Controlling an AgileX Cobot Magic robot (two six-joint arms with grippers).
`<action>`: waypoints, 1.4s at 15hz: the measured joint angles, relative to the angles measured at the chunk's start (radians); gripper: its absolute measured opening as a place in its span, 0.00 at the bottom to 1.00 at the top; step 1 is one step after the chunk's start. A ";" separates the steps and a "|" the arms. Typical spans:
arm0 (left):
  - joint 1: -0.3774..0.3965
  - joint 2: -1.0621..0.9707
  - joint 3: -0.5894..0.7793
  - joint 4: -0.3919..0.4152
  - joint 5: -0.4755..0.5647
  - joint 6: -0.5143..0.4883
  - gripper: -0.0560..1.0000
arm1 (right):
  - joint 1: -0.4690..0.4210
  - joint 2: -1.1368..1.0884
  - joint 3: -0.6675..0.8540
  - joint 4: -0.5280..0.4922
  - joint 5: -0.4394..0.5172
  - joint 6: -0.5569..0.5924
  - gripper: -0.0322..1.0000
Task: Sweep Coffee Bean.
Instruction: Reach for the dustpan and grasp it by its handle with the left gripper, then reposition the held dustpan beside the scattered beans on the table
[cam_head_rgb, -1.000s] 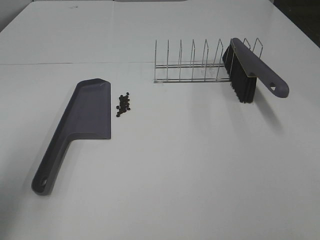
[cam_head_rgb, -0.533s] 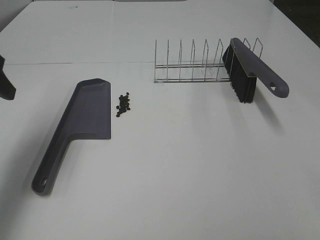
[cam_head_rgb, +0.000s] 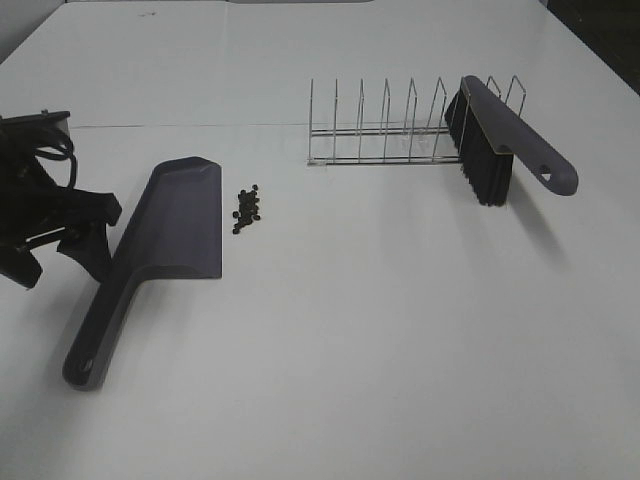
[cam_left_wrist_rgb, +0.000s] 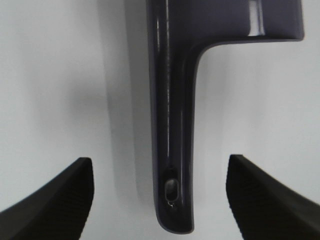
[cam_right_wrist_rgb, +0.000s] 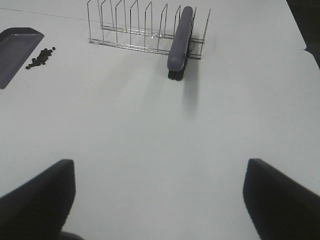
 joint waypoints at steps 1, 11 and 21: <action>-0.017 0.017 0.000 0.029 -0.005 -0.034 0.70 | 0.000 0.000 0.000 0.000 0.000 0.000 0.84; -0.085 0.200 -0.006 0.057 -0.107 -0.091 0.70 | 0.000 0.000 0.000 -0.001 0.000 0.000 0.84; -0.085 0.211 -0.014 0.061 -0.112 -0.143 0.31 | 0.000 0.000 0.000 -0.002 0.000 0.000 0.84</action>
